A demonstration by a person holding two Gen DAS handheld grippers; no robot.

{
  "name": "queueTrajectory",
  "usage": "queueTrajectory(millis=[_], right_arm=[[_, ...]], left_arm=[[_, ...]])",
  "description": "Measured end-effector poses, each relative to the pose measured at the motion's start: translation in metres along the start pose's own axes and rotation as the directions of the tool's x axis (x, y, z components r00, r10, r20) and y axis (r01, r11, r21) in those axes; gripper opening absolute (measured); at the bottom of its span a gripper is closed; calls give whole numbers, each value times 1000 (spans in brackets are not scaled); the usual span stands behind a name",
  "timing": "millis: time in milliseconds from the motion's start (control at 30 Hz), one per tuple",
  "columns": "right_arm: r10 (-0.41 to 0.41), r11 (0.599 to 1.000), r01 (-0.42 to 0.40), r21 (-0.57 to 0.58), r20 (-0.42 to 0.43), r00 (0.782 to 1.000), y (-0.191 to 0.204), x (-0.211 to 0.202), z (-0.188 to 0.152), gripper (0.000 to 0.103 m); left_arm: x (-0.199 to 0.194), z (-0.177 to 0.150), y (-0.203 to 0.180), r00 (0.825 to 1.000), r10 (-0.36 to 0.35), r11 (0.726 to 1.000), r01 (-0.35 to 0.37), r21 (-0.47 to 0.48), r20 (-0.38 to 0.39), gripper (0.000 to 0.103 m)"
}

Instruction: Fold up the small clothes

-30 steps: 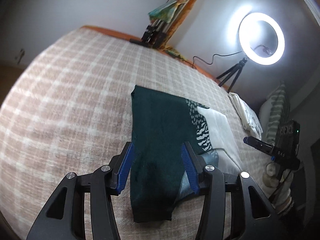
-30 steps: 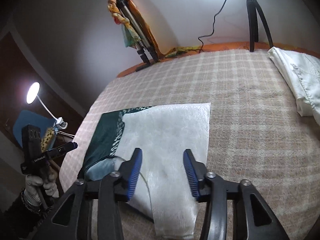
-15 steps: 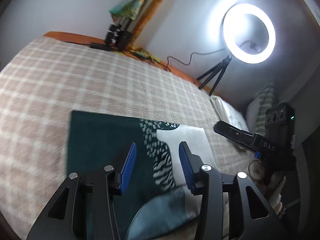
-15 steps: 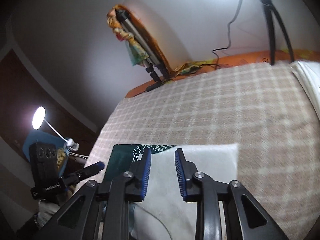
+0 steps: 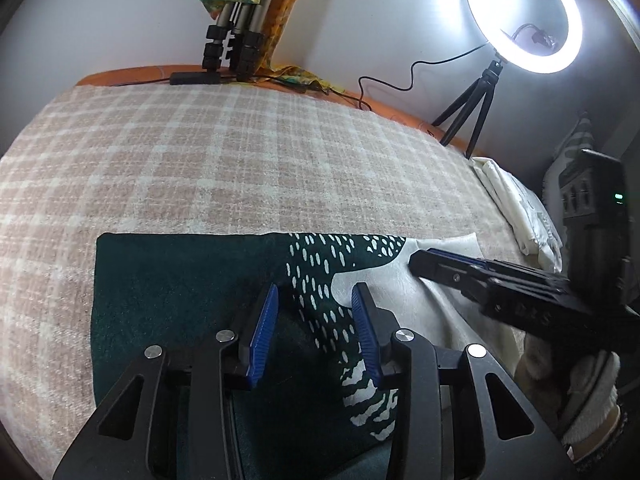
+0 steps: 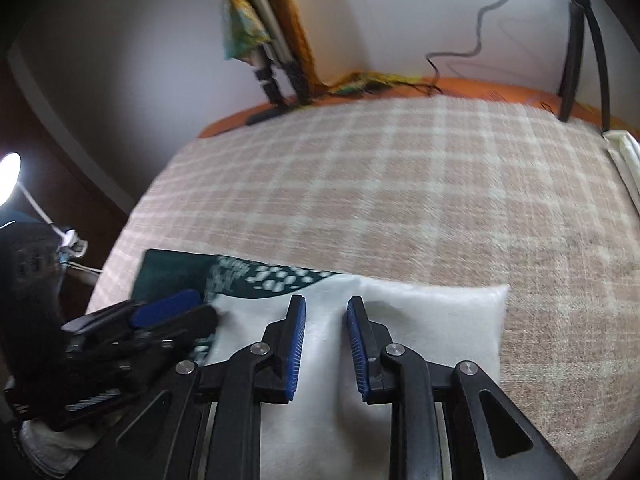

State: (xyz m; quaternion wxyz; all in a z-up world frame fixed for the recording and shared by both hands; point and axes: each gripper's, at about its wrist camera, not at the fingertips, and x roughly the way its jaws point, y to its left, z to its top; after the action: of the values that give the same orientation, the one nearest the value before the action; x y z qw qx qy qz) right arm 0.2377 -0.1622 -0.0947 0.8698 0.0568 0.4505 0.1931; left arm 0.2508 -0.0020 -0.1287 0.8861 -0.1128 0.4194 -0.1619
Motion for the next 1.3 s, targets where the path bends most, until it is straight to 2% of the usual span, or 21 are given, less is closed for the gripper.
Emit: queueTrajectory(millis=[100, 167, 233, 300, 367, 400, 433, 567, 667, 733, 767, 867, 1033, 1200, 1300], right_arm=[[-24, 999, 23, 43, 7, 1000, -17, -4, 2, 17], [-69, 996, 68, 58, 15, 997, -26, -12, 2, 22], [-76, 994, 74, 77, 22, 997, -35, -21, 1, 32], [-64, 993, 60, 98, 36, 997, -46, -33, -1, 40], [-9, 990, 4, 138, 32, 999, -62, -47, -8, 55], [33, 987, -37, 159, 29, 999, -70, -54, -13, 63], [62, 983, -66, 172, 26, 998, -76, -58, -17, 64], [140, 958, -141, 251, 25, 990, -105, -70, -37, 64], [245, 907, -245, 343, 44, 969, -125, -71, -53, 62], [285, 886, -284, 367, 51, 957, -129, -70, -55, 62], [296, 881, -292, 372, 48, 954, -130, -70, -56, 62], [344, 864, -328, 382, 29, 939, -125, -63, -57, 55], [350, 869, -330, 368, 11, 937, -111, -51, -53, 47], [408, 827, -388, 407, 42, 912, -110, -36, -47, 43], [432, 796, -417, 438, 70, 899, -111, -26, -44, 36]], left_arm=[[-6, -2, 2, 1000, 11, 1000, -11, 8, -3, 36], [-12, -3, 6, 1000, 29, 1000, -29, 0, 1, 36], [-26, -3, 14, 999, 37, 999, -37, -16, 22, 36], [-46, -5, 28, 999, 11, 998, -7, -68, 48, 37], [-66, -12, 45, 998, -35, 988, 42, -148, 49, 52], [-74, -17, 53, 997, -58, 981, 66, -185, 51, 54], [-83, -23, 62, 995, -84, 972, 95, -216, 58, 55], [-104, -51, 93, 991, -128, 938, 137, -319, 47, 55], [-108, -73, 111, 986, -167, 895, 161, -416, 23, 55], [-106, -85, 118, 980, -199, 865, 177, -470, 3, 55], [-104, -89, 118, 978, -208, 859, 180, -479, -5, 55], [-100, -98, 118, 971, -236, 847, 192, -496, -27, 55], [-90, -96, 109, 956, -293, 845, 243, -475, -31, 55], [-74, -86, 100, 934, -357, 830, 304, -468, -27, 55], [-67, -78, 91, 934, -357, 835, 310, -454, -19, 52]])
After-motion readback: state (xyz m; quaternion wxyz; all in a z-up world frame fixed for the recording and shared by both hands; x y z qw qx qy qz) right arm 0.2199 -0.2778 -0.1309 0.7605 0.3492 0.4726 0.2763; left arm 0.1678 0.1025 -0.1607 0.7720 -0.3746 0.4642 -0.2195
